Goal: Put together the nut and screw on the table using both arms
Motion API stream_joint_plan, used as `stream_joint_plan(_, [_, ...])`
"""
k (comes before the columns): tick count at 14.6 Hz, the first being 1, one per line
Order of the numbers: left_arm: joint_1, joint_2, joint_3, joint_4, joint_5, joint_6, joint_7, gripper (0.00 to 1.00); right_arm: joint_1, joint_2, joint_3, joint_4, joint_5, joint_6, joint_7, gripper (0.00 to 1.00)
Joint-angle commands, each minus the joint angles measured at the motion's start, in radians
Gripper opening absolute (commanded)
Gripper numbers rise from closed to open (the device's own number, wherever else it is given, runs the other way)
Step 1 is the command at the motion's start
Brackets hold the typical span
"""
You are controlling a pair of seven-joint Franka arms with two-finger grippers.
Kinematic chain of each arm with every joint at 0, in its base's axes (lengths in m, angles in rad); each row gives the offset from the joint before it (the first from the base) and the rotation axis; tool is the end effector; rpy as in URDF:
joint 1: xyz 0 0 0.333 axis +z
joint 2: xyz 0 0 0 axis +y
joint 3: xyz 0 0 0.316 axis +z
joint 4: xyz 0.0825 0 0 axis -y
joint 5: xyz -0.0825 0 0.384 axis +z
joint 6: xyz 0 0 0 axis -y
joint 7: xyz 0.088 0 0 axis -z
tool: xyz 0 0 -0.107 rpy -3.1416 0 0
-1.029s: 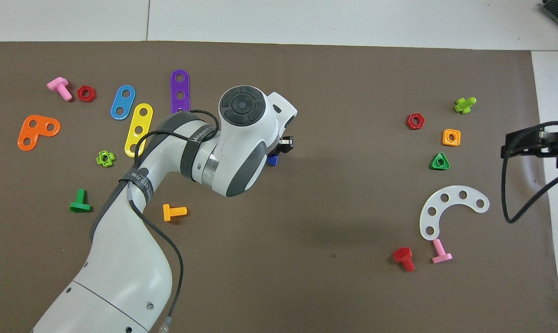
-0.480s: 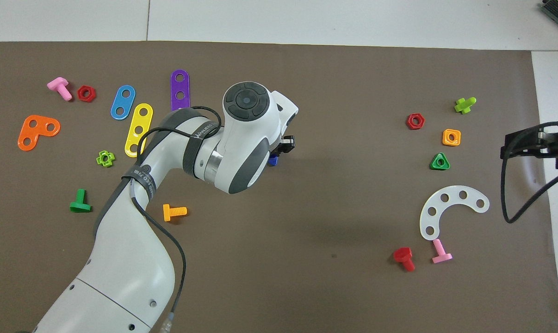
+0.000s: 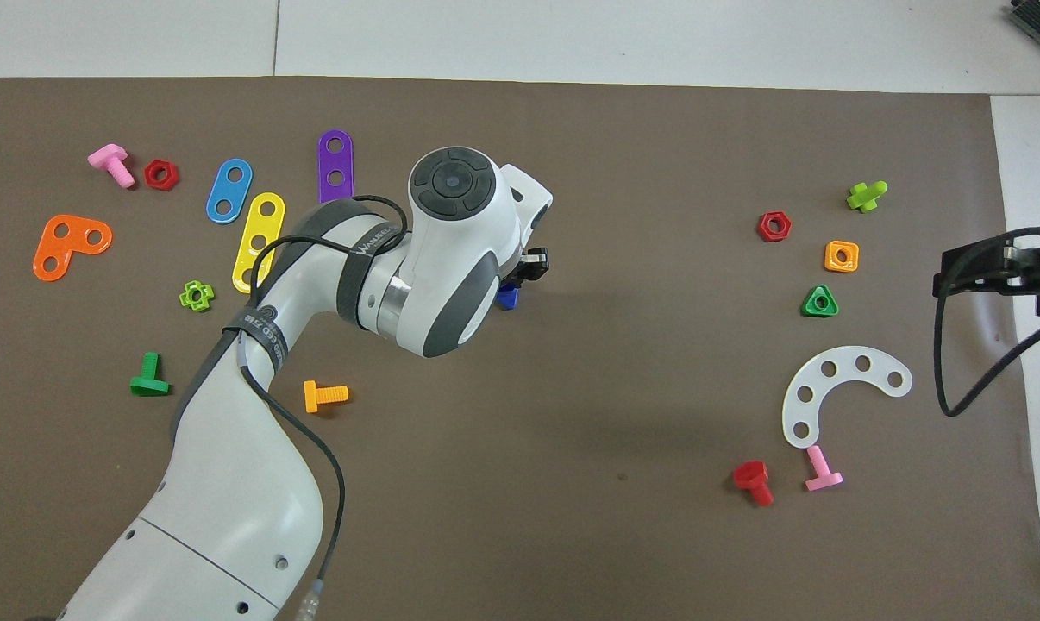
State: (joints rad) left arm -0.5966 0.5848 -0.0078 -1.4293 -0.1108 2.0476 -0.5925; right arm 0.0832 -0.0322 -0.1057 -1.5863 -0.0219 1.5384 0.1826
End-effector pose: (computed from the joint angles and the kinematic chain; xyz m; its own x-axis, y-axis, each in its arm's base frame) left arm 0.5873 -0.4117 0.3571 0.9988 0.0370 -0.0327 0.0402 -0.9938 0.1036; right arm 0.5410 -0.0156 0.6319 0.9788 -0.2042 -0.0123 -0.2039 -0.9788 0.0211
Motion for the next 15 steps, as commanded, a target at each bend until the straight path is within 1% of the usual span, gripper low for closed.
stream_joint_plan(1, [-0.003, 0.038, 0.012, 0.066, -0.021, -0.014, -0.009, 0.25, -0.014, -0.031, 0.005, -0.038, 0.022, 0.025, -0.005, 1.00])
stream_joint_plan(9, [-0.003, 0.040, 0.014, 0.064, -0.021, -0.010, -0.007, 0.25, -0.016, -0.034, 0.005, -0.047, 0.022, 0.025, -0.006, 1.00])
stream_joint_plan(15, [-0.008, 0.032, 0.014, 0.026, -0.018, -0.017, -0.007, 0.24, -0.016, -0.040, 0.003, -0.058, 0.022, 0.025, -0.017, 1.00])
